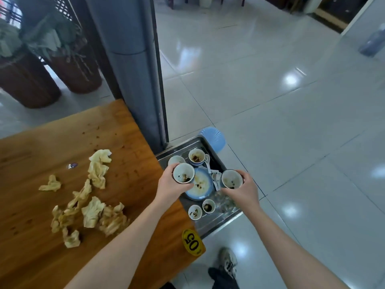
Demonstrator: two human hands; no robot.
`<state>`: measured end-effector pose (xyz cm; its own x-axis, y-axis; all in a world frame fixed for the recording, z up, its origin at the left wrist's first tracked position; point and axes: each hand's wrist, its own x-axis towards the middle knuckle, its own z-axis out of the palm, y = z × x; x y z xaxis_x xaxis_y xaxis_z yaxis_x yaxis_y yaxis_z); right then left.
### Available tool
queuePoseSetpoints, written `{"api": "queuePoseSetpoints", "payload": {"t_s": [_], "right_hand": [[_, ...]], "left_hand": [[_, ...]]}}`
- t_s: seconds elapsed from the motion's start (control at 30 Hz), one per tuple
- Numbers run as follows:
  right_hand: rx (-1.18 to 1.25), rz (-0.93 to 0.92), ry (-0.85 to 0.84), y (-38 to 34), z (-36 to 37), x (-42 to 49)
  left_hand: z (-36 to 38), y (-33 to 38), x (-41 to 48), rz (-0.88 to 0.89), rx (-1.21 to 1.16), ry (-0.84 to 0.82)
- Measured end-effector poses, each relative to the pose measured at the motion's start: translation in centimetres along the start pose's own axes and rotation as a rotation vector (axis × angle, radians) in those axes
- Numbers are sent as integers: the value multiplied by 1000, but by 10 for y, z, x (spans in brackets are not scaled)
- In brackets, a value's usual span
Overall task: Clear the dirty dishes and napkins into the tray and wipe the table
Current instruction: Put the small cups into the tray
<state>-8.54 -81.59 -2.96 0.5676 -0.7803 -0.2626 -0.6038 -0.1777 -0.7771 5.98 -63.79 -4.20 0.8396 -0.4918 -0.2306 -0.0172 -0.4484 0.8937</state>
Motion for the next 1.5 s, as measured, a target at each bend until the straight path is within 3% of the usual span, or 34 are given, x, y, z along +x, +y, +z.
{"api": "queuePoseSetpoints", "payload": {"t_s": [0.37,0.73,0.93,1.27,1.5], "right_hand": [[-137,-213,-338,35,-29,110],[-174,-167,-555,129,-1,79],[-224,-138,-599,185,27,60],[-338,-245,-524,261,88,51],[-277,-207,-482,284,118,49]], "left_hand": [[122,12,-11,-262,-176,327],[201,-49,-81,-453,-242,444],[223,-101,-102,-558,-244,450],[240,-184,-92,-521,-157,428],[256,-225,-88,-541,-134,407]]}}
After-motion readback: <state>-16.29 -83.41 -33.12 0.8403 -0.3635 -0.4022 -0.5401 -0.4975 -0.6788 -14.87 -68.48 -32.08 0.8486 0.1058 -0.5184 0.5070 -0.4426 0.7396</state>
